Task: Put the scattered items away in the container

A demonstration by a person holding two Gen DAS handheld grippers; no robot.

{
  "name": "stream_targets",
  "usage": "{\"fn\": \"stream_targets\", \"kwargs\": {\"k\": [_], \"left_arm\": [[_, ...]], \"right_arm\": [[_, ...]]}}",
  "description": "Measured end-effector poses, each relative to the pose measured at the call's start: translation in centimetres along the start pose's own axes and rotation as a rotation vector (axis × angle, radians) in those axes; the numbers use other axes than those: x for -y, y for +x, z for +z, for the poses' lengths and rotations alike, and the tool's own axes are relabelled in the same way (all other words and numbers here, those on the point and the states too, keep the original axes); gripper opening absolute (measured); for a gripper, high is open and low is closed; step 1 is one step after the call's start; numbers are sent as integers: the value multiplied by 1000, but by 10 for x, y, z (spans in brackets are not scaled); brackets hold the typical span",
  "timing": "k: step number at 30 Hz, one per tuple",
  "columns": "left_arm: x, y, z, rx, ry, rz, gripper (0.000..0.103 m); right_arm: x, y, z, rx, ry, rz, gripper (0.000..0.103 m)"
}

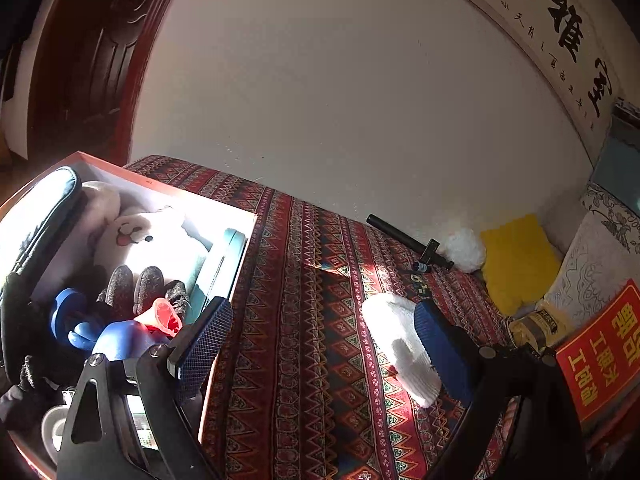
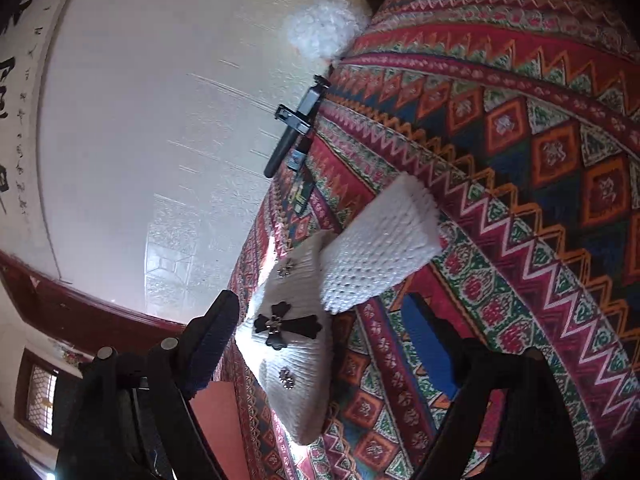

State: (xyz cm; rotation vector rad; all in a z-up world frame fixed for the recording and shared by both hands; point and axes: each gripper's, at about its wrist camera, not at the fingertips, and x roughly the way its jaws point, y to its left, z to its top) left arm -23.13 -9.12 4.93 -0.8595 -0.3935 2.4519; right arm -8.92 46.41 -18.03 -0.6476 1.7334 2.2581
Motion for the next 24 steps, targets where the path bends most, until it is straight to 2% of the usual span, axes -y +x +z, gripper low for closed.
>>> {"fn": "stream_targets", "kwargs": {"k": [3,6,8,9,10,13,16,18,22,24], "left_arm": [[16,13,-9,-35,43,-4,93],[41,32,-22,-79,109,-9,93],[64,51,-28,-116,144,-15,93],[78,64,-29,-137,163,-25,93],[95,79,-27,-153,185,-31,93],[149,138,-9,-214,208,-35,93],[199,217,17,-329,135,-125,93],[232,283,21,-426,133,-134,93],[275,411,-3,-622,159,-32,93],[280,457,-17,-673,166,30,93]], "right_arm": [[20,18,7,-41,86,16,82],[17,28,26,-16,72,37,78],[20,37,42,4,62,24,50],[25,40,48,9,71,12,22],[31,41,52,11,101,18,10],[35,18,55,60,178,122,10],[9,-25,58,138,126,229,10],[-10,-48,60,173,79,282,10],[-32,-67,69,205,11,318,10],[-30,-65,75,207,15,325,10]]}}
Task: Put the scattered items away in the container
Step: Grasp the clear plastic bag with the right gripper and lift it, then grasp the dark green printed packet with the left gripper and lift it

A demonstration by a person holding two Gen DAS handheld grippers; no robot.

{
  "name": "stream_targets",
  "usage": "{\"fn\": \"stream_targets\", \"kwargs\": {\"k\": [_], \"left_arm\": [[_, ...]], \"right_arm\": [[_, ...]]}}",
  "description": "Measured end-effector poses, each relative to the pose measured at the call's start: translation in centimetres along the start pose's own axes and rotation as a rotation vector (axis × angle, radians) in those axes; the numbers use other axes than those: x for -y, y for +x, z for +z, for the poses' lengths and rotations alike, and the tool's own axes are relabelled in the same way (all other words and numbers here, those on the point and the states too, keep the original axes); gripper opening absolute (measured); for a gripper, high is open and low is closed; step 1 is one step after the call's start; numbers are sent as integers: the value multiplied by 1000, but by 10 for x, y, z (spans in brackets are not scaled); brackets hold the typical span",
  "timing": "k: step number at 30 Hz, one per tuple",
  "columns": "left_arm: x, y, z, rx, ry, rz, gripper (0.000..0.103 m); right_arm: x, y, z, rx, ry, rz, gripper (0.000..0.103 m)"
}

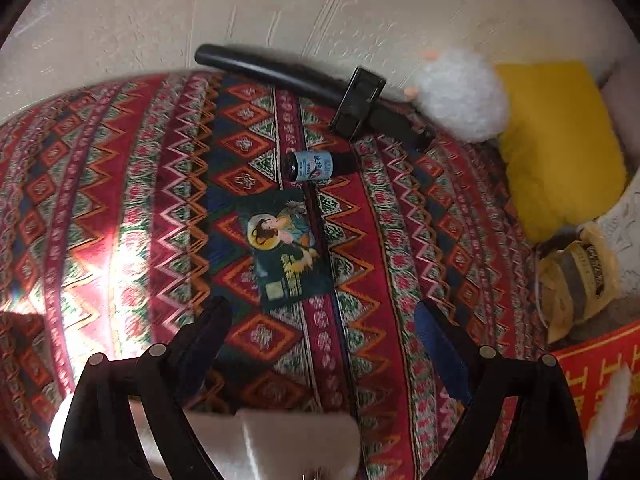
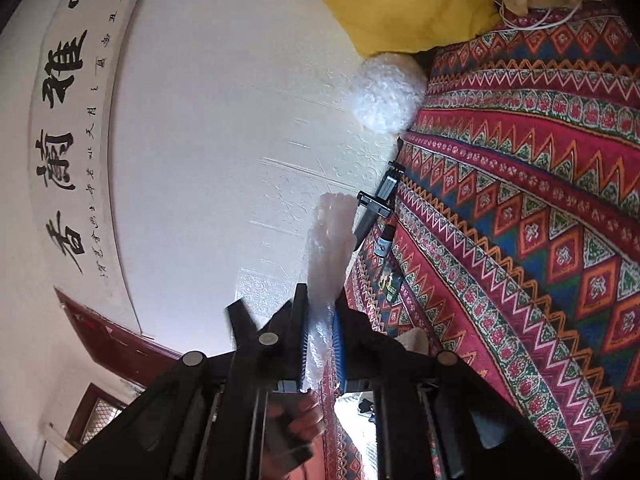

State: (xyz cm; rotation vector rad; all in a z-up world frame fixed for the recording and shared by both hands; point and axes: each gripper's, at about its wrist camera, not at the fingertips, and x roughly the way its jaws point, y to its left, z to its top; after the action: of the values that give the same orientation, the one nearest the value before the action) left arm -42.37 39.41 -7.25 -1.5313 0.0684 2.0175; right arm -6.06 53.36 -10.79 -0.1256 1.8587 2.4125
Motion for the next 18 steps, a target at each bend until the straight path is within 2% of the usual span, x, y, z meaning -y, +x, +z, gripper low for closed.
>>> {"fn": "stream_targets", "kwargs": {"k": [2,4,5,6,9,12,14,18], "left_arm": [[3,31,15,-11,-7,69,93],[2,46,20,6,-22,136,85],[5,44,20,36,-14,193,60],[7,42,18,42,-6,219,42],[-3,22,6,27,-61,140,41],[-12,-17,-21,35,-94,62,41],[-16,-65,-48,84,-96,-1,41],[-30,-201,-131,275,-37,-100,41]], "right_arm": [[6,5,6,0,4,-15,10],[16,9,13,-1,18,-36,10],[20,8,17,2,30,-39,10],[25,7,20,7,41,-43,10],[33,6,24,14,71,-39,10],[25,5,21,6,62,-21,10],[11,3,15,5,36,-5,10],[-27,-4,-1,17,-55,26,10]]}}
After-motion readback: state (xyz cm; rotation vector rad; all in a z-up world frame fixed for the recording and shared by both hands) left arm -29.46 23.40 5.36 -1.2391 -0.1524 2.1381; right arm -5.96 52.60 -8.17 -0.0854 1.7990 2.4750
